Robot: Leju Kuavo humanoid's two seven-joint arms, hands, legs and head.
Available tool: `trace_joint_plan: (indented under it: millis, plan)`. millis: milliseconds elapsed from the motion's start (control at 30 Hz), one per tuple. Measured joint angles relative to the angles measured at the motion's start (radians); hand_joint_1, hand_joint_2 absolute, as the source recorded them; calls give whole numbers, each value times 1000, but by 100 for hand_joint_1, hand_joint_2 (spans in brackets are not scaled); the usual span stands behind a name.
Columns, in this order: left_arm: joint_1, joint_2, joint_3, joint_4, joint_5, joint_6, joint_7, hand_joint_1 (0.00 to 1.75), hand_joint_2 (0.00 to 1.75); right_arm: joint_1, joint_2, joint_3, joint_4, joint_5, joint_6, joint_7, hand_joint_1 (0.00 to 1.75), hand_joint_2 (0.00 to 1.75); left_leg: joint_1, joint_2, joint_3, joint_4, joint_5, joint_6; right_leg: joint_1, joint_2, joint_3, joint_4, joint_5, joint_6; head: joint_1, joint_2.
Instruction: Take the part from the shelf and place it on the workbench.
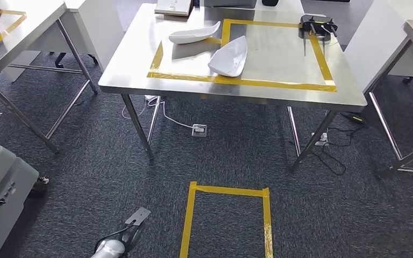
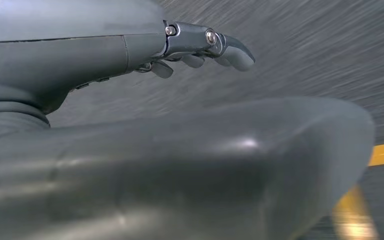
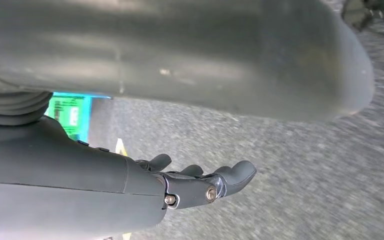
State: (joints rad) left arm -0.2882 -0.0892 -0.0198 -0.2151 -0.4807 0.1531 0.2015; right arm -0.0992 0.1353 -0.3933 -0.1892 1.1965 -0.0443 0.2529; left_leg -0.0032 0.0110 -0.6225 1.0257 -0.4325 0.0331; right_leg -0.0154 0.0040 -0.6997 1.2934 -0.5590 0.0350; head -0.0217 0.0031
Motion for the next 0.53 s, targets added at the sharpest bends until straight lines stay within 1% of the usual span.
trace_joint_plan:
  millis: [33,67,100,133,167,200,233,267,300,333,367,400,433,467,500,533]
  plan:
    - [20,4,5,5,9,-12,9,0,0,-1,-1,0,0,4,1,2,0,0,-1,1,-16,4,9,-1,2,0,42,-34,24,-5,0,0]
    - [37,8,12,9,20,-21,16,0,0,-4,-1,0,0,8,1,4,0,0,-1,0,-29,8,19,-3,6,1,96,-97,36,-12,0,0]
    - [51,11,21,12,37,-28,22,0,0,-9,-3,0,0,12,0,4,0,0,-1,-1,-39,11,28,-7,10,1,150,-171,32,-20,0,0]
    - [65,14,34,14,57,-31,24,0,0,-13,-4,0,0,15,-2,5,0,0,-1,-1,-43,10,37,-12,14,1,188,-230,24,-28,-1,0]
    - [78,15,48,17,79,-32,24,0,0,-17,-5,1,-1,17,-3,5,0,0,0,-1,-44,8,46,-18,19,1,210,-270,12,-36,-1,0]
    - [92,17,65,19,98,-33,22,0,0,-20,-5,1,-1,19,-5,5,0,0,2,-1,-43,2,56,-26,22,0,214,-287,11,-42,0,0]
    - [106,18,82,22,112,-34,17,0,0,-21,-4,1,0,19,-7,5,0,0,3,-2,-42,-5,67,-33,22,-1,208,-290,24,-49,2,0]
    - [118,18,96,24,119,-35,12,0,0,-22,-4,1,0,19,-8,5,0,0,4,-4,-46,-6,65,-39,20,-2,203,-297,36,-56,3,0]
    - [129,19,107,27,121,-38,9,0,0,-23,-3,1,0,18,-10,6,0,0,4,-6,-54,4,43,-45,16,-4,193,-304,52,-63,2,0]
    - [139,19,113,29,120,-40,7,0,0,-23,-2,1,0,17,-12,6,0,0,5,-8,-64,33,1,-50,13,-5,182,-309,69,-68,1,0]
    - [146,19,117,30,117,-43,6,0,0,-23,-1,1,0,15,-14,7,0,0,8,-10,-75,80,-57,-56,11,-6,168,-311,83,-71,-1,0]
    - [152,18,119,32,112,-46,6,0,0,-23,0,1,0,12,-16,8,0,0,11,-11,-85,141,-113,-61,11,-8,152,-311,96,-73,-3,0]
    - [155,18,120,33,106,-50,5,0,0,-23,1,1,0,10,-18,10,0,0,14,-11,-90,204,-151,-67,11,-10,136,-310,109,-72,-4,0]
    - [156,17,120,34,99,-53,3,0,0,-22,2,1,0,9,-18,12,0,0,16,-11,-89,253,-164,-72,10,-12,120,-308,121,-70,-4,0]
    - [157,17,120,35,89,-55,1,0,0,-22,2,1,0,8,-19,15,0,0,19,-10,-77,278,-154,-76,9,-15,103,-305,133,-67,-4,0]
    - [157,17,120,35,84,-57,-1,0,0,-22,2,1,0,8,-19,17,0,0,21,-10,-71,290,-145,-79,8,-16,95,-303,139,-65,-4,0]
